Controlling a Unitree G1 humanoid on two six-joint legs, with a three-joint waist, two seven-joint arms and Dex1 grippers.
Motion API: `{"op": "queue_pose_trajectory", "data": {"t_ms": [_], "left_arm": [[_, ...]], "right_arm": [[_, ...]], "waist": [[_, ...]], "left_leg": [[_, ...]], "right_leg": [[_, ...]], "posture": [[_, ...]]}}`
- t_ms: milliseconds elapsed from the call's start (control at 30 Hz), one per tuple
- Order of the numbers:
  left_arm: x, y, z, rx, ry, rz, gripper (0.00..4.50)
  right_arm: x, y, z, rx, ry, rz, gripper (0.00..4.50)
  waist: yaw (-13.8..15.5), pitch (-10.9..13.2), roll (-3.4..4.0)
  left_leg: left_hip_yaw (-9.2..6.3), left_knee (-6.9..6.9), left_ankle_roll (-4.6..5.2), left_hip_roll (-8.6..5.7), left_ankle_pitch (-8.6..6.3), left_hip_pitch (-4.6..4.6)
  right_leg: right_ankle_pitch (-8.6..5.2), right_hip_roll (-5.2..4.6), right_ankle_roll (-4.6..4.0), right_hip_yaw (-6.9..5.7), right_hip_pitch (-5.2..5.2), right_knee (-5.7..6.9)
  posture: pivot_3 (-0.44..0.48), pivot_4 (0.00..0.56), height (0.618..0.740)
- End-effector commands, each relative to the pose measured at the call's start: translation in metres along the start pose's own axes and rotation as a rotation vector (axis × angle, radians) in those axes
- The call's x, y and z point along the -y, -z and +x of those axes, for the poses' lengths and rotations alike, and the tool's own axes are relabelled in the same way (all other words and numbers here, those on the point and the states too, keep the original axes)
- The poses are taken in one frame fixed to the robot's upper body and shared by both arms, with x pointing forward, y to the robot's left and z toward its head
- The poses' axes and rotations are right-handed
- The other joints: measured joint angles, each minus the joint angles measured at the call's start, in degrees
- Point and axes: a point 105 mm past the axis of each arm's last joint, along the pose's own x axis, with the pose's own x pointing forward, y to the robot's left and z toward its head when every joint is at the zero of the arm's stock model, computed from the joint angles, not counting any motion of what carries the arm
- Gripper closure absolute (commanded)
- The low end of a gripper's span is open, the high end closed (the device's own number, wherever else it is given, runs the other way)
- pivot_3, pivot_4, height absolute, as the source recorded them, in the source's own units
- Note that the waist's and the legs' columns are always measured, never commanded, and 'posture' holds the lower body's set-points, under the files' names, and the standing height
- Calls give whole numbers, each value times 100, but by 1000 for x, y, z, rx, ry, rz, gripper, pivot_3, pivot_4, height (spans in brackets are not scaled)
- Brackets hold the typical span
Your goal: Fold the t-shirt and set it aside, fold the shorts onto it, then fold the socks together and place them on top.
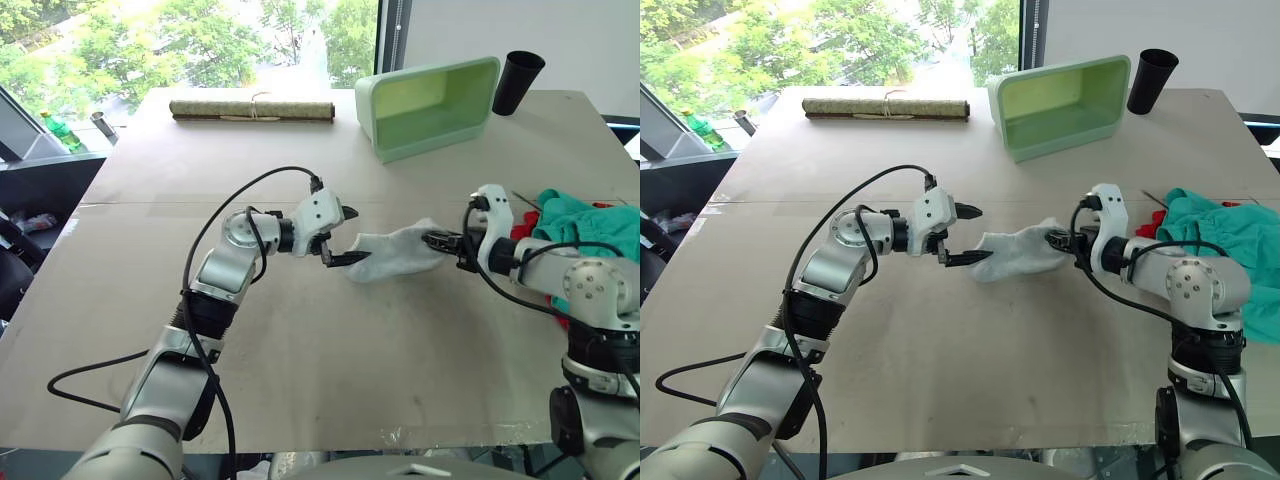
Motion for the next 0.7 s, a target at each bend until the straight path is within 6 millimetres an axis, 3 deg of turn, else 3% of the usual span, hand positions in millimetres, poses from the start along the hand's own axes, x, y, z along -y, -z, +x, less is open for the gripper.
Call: {"op": "queue_pose_trajectory", "data": {"t_ms": [33, 233, 400, 700], "left_arm": [[-4, -2, -6, -3, -31, 27, 0], [-1, 13, -4, -41, -31, 6, 0], [-2, 22, 0, -61, -53, -10, 0], [4, 48, 1, -112, -73, -60, 0]], "right_arm": [[-27, -13, 1, 15, -37, -155, 4477], [-59, -4, 11, -13, -132, -198, 4477], [-70, 13, 20, -70, -166, -217, 4477], [-106, 14, 41, -64, -259, -206, 4477]], "waist": [[6, -1, -1], [25, 0, -2], [24, -1, -2], [5, -2, -4]], "left_leg": [[0, 0, 0, 0, 0, 0], [0, 0, 0, 0, 0, -5], [0, 0, 0, 0, 0, -4], [2, 0, -1, 0, 1, -2]], "right_leg": [[0, 0, 0, 0, 0, 0], [0, 0, 0, 0, -2, -4], [0, 0, 0, 0, -2, -2], [0, 2, 0, 0, -4, 4]], "posture": [[0, 150, 740], [0, 150, 740], [0, 150, 740], [0, 150, 740]]}}
